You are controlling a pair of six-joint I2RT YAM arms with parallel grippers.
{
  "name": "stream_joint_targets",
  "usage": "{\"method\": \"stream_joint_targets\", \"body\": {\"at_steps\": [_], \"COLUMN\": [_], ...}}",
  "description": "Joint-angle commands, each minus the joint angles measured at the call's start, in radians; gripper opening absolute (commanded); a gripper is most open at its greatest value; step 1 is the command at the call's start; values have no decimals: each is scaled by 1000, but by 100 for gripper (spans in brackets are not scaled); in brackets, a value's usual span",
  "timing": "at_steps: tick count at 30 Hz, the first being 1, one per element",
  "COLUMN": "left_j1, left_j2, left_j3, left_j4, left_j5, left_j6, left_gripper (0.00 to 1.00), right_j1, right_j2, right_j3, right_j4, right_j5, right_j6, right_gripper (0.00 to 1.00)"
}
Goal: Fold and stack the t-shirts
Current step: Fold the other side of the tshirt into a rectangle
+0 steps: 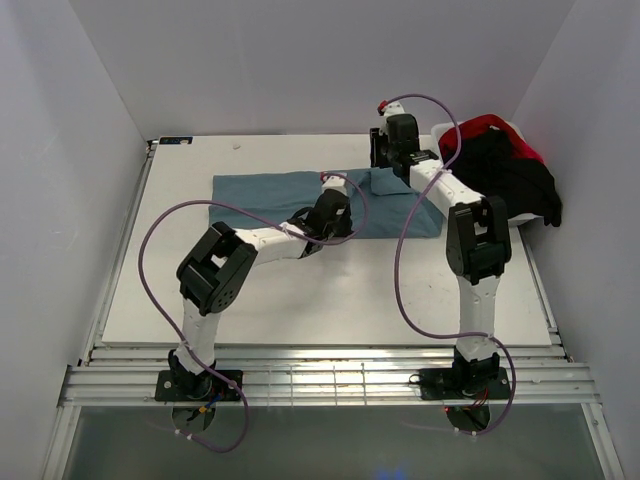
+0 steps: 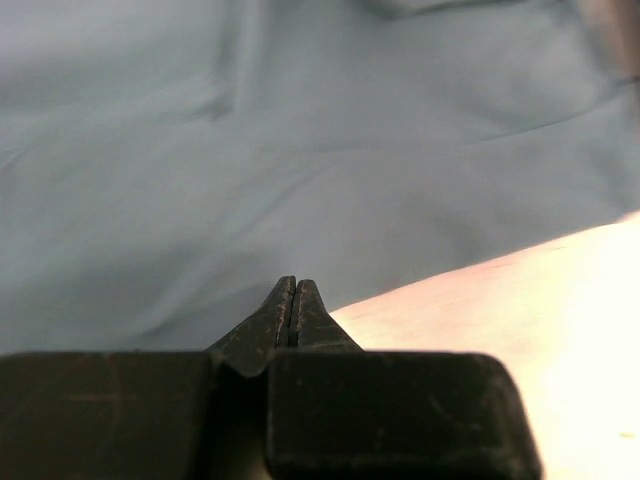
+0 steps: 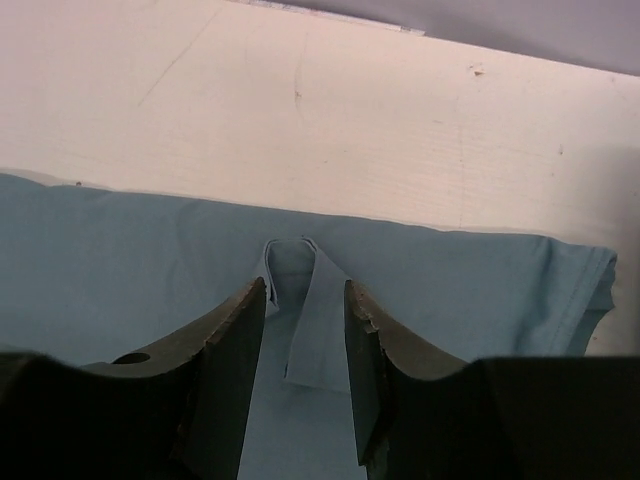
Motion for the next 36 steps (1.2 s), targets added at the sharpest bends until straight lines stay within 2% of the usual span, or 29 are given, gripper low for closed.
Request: {"method": "stream_joint_targets", "body": {"at_steps": [1, 8, 19, 22, 25, 29, 36], "left_j1": [-29, -29, -28, -22, -10, 15, 52], "left_j2": [0, 51, 162, 186, 214, 232, 231], "left_j3": [110, 221, 305, 320, 337, 348, 327], "left_j4": [14, 13, 22, 28, 30, 34, 40], "left_j5": [39, -9, -26, -34, -46, -46, -50], "left_j6": [31, 88, 134, 142, 151, 145, 143], "left_gripper": [0, 0, 0, 0, 0, 0, 0], "right_j1": [0, 0, 0, 2, 2, 2, 0], "right_j2": [30, 90, 127, 131, 138, 145, 144], "right_j3": [-27, 2, 11, 11, 24, 36, 71], "right_j4": [-58, -114, -170, -178, -187, -198, -189], "right_j5": [-34, -76, -71, -48, -37, -22, 137], "right_j6": [-21, -34, -37, -40, -47, -53, -62], "right_gripper": [42, 35, 34, 28, 17, 10, 8]}}
